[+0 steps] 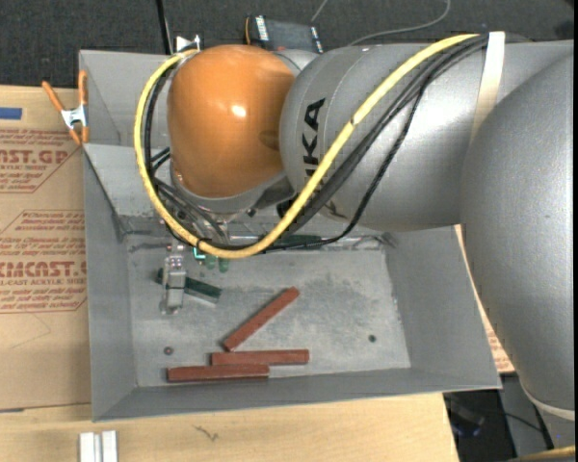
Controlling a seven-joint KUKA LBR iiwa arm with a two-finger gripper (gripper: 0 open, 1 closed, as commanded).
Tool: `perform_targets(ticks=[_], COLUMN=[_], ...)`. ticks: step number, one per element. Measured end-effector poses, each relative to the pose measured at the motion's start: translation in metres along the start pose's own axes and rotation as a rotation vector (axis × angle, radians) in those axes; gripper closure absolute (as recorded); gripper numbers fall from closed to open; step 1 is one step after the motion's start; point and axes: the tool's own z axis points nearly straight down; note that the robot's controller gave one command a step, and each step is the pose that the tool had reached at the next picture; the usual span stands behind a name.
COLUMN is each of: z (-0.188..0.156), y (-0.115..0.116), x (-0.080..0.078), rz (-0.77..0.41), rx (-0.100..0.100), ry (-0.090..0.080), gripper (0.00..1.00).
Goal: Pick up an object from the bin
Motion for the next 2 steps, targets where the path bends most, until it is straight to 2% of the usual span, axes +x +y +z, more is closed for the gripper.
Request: perform_targets(ticks=[1, 2], z=[0.112, 0.167], y=[-0.062, -0.069], x=[0.012, -0.004], rz=[0.188, 0.191], rx=[0.003, -0.001], ry=[0.000, -0.006], gripper=[0.00, 0.00])
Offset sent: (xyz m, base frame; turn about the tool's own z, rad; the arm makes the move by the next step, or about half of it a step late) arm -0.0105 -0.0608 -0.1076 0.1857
